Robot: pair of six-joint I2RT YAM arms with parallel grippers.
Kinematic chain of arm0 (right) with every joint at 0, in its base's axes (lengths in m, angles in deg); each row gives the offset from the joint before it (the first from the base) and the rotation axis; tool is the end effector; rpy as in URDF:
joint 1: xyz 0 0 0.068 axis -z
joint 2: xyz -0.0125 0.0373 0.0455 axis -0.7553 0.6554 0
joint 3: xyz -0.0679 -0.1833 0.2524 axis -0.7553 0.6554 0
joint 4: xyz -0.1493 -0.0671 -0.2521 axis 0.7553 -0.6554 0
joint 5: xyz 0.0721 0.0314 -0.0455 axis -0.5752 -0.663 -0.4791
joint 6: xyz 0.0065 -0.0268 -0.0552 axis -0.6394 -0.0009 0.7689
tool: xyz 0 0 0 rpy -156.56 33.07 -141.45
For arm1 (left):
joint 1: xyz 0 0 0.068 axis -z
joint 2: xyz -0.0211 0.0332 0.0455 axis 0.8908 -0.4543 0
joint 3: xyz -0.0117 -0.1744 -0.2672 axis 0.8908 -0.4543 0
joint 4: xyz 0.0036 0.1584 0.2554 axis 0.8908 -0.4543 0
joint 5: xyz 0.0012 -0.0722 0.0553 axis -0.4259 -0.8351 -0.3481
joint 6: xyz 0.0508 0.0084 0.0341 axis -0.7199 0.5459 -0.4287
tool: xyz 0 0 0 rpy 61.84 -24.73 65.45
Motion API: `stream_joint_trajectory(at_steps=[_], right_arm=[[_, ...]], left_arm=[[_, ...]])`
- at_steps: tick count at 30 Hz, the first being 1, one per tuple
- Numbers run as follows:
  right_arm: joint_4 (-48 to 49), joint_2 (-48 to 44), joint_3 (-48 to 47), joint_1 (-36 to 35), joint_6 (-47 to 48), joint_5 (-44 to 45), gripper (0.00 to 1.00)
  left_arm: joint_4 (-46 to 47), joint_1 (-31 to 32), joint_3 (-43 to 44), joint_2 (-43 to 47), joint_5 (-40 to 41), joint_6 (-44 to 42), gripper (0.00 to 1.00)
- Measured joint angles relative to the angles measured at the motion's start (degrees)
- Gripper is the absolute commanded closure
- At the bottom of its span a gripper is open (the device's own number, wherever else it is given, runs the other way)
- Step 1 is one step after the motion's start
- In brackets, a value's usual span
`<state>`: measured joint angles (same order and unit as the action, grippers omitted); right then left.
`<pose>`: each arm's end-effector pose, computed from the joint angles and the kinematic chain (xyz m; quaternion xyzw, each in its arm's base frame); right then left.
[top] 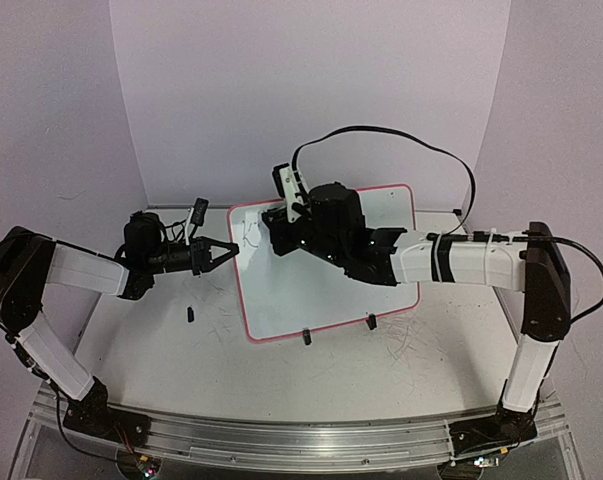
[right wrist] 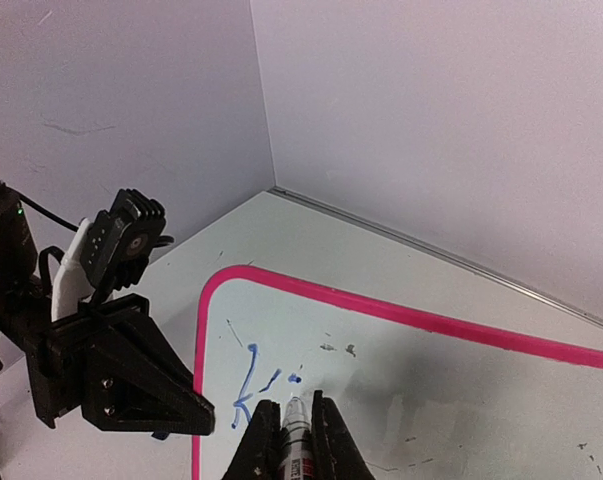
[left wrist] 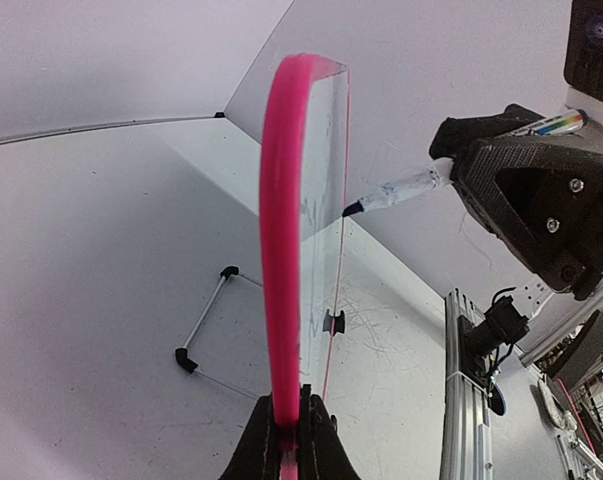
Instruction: Write a sentence on the whiteboard
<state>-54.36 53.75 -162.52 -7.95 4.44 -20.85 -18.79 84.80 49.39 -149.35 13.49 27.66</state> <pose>0.2892 0.4334 0.3362 -0.2823 0.6930 0.2990 0.5921 0.3138 -0.1637 0.2253 0.2670 0.6900 -0.5173 0.4300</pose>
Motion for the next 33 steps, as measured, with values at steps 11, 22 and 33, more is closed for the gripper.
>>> stream_joint_trajectory(at_steps=[11,22,33], right_arm=[[0.27,-0.69,1.0,0.14,-0.44,-1.55,1.0],[0.34,0.43,-0.35,0.14,-0.12,-1.02,1.0],[0.33,1.89,-1.57,0.09,0.0,0.35,1.0]], left_arm=[[-0.02,0.0,0.04,0.0,-0.04,-0.02,1.0],[-0.02,0.0,0.04,0.0,-0.07,-0.02,1.0],[-0.11,0.0,0.04,0.0,-0.04,-0.02,1.0]])
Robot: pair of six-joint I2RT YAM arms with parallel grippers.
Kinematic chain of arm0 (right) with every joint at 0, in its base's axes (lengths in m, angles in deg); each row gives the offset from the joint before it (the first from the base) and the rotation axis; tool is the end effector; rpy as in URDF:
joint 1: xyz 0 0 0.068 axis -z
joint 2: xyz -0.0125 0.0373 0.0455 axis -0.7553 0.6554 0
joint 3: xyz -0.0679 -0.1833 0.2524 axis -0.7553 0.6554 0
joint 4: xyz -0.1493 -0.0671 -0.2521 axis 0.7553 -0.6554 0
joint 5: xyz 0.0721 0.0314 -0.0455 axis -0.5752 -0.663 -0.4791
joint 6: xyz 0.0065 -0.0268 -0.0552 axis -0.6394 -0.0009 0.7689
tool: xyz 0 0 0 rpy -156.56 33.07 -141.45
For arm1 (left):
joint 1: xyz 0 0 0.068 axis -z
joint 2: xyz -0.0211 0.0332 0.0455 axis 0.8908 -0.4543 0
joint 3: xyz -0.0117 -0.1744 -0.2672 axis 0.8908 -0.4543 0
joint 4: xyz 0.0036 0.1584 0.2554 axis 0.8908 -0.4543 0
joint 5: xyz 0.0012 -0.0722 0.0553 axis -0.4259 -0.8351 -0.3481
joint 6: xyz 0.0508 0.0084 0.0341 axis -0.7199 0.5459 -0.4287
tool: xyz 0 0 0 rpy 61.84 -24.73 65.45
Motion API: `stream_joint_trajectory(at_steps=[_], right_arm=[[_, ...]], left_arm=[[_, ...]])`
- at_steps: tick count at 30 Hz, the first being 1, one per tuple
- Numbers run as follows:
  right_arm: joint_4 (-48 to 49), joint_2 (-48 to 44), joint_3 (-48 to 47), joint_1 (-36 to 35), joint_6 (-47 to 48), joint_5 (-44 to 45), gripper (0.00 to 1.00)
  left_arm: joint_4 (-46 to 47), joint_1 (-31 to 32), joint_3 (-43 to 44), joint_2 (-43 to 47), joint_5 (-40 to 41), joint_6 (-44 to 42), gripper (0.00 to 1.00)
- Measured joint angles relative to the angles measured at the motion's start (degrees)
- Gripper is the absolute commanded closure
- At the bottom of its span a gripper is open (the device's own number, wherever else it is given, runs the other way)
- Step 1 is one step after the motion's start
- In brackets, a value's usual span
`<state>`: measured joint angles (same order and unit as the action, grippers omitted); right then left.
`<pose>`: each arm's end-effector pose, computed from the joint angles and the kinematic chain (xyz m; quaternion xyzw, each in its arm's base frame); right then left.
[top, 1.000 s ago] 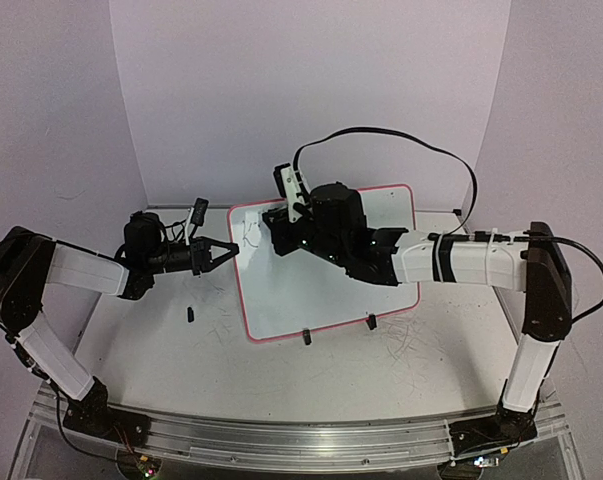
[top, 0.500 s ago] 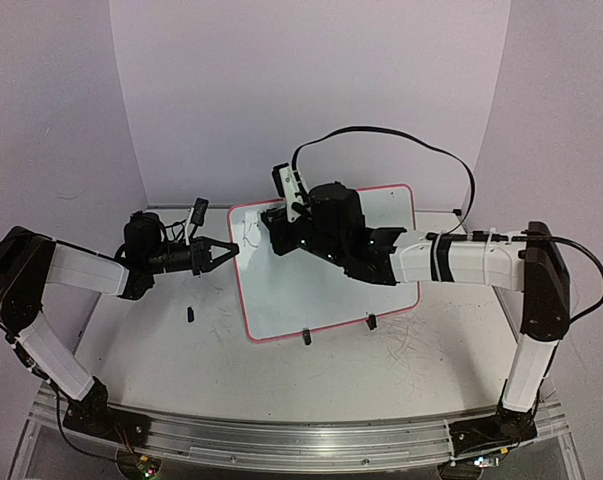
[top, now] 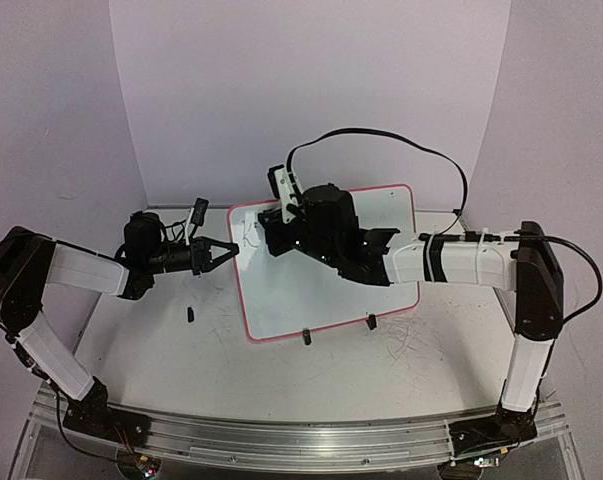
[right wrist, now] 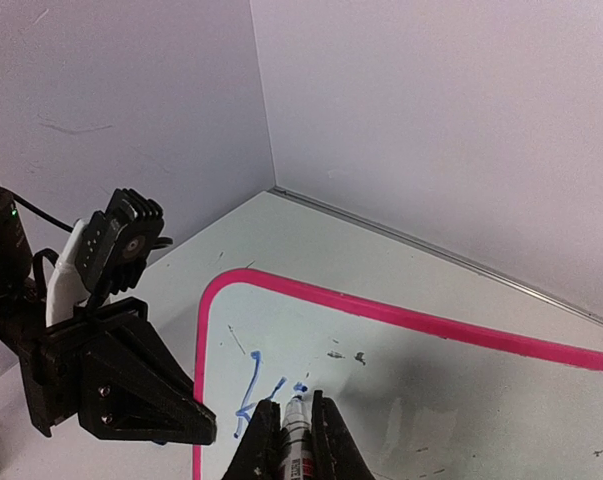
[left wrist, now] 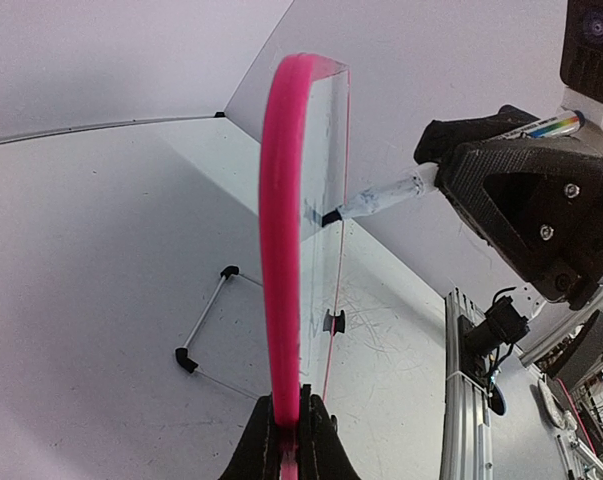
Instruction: Write a sentence on the whiteboard
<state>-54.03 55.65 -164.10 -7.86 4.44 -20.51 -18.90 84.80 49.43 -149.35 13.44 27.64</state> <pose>0.2953 0.4407 0.3313 -0.2799 0.6939 0.2966 0.5934 0.3139 -0.1638 0.2253 0.2672 0.6902 -0.5175 0.4294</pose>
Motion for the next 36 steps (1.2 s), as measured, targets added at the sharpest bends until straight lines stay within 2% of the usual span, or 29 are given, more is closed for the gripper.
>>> stream_joint_trajectory(at_steps=[36], right_arm=[[0.07,-2.87,6.21,-0.38,-3.57,-1.59,1.0]], left_arm=[[-0.07,0.0,0.0,0.0,0.04,-0.09,1.0]])
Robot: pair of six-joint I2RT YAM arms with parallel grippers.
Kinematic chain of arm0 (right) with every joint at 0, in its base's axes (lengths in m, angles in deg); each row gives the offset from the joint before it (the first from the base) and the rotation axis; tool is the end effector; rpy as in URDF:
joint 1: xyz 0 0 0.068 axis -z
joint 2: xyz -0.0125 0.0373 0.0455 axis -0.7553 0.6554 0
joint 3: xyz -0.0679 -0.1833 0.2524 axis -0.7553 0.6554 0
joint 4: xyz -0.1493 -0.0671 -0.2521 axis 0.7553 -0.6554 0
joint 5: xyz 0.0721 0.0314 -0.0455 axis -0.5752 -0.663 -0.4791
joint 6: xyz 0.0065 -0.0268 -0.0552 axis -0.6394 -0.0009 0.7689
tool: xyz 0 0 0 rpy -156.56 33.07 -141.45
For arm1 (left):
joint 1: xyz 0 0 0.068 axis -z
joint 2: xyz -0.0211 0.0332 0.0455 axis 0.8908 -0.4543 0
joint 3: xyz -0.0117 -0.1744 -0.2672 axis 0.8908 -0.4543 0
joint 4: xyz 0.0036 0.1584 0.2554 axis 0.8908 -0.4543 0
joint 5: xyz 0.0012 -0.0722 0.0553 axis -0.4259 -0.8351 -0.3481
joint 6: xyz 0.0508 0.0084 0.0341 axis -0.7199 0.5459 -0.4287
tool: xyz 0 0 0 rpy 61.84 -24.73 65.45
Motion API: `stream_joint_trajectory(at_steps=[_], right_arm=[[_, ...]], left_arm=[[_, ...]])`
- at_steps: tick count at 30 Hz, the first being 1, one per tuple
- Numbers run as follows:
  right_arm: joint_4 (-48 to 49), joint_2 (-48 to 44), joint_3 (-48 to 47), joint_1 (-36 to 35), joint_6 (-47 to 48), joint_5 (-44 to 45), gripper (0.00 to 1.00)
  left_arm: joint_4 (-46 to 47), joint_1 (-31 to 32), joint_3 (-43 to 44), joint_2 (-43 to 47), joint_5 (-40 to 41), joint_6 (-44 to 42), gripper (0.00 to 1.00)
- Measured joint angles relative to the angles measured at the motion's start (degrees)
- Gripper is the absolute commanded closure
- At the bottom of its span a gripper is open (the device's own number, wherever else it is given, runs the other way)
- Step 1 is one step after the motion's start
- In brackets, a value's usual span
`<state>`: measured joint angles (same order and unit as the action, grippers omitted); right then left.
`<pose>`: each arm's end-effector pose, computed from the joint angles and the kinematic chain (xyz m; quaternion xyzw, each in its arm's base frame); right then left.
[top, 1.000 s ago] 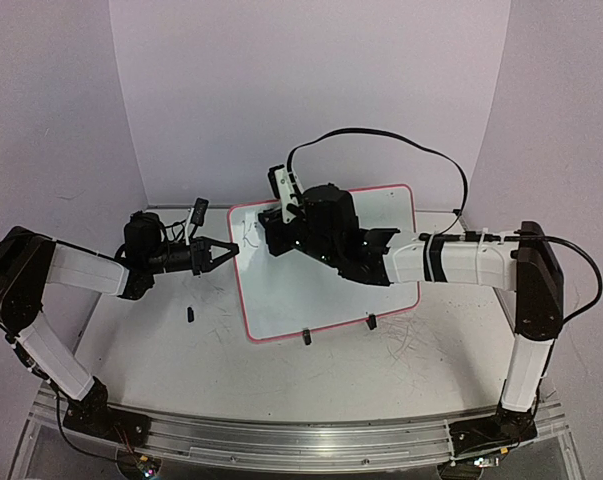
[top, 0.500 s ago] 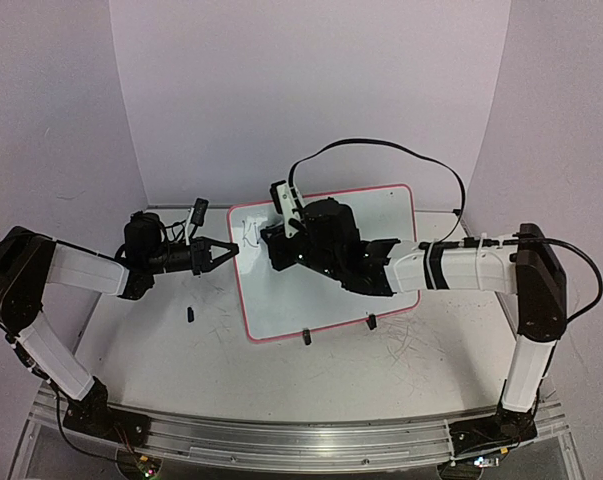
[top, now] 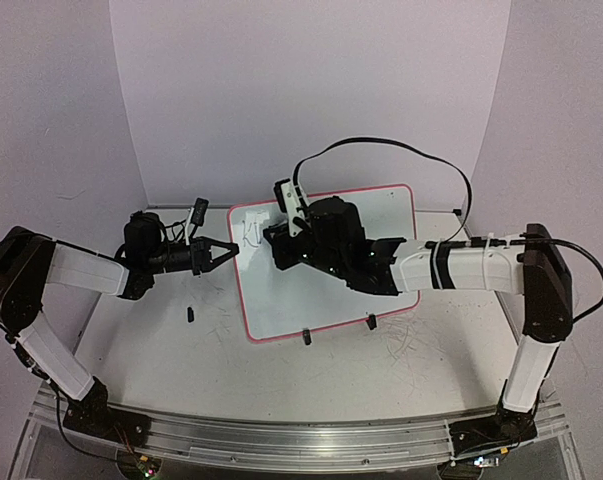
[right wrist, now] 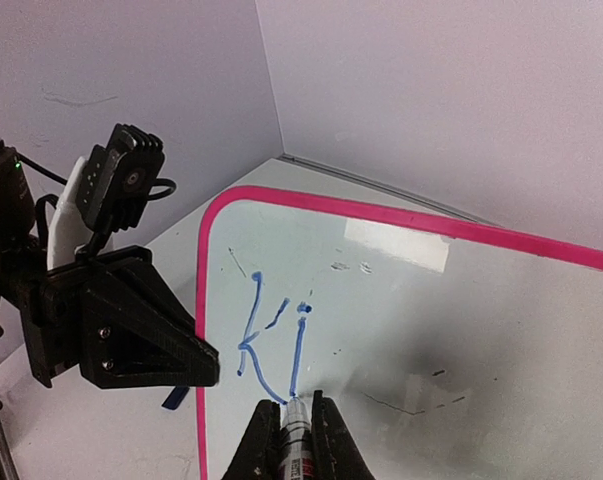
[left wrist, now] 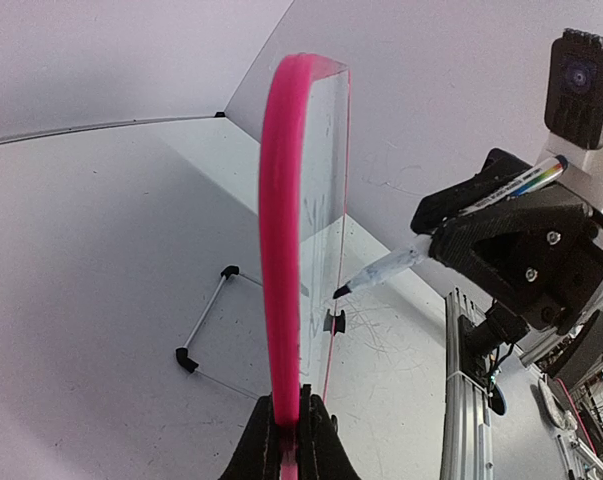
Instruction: Write a sentence on the whiteboard
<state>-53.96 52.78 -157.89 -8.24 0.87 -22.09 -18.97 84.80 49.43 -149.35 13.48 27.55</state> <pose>0.2806 0.4267 0.3129 -0.2778 0.7148 0.3131 0.5603 0.3139 -0.1638 0.2252 0.2674 0.6905 -0.5170 0.4295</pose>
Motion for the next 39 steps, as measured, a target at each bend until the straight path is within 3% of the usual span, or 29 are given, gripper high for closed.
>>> stream_joint_trajectory(at_steps=[10,39], right_arm=[[0.06,-1.91,-0.81,3.18,-0.56,-3.0,1.0],[0.92,0.31,-3.48,2.99,0.33,-2.95,1.0]], left_arm=[[-0.11,0.0,0.33,0.0,-0.28,-0.09,1.0],[-0.11,0.0,0.35,0.0,-0.47,-0.11,1.0]])
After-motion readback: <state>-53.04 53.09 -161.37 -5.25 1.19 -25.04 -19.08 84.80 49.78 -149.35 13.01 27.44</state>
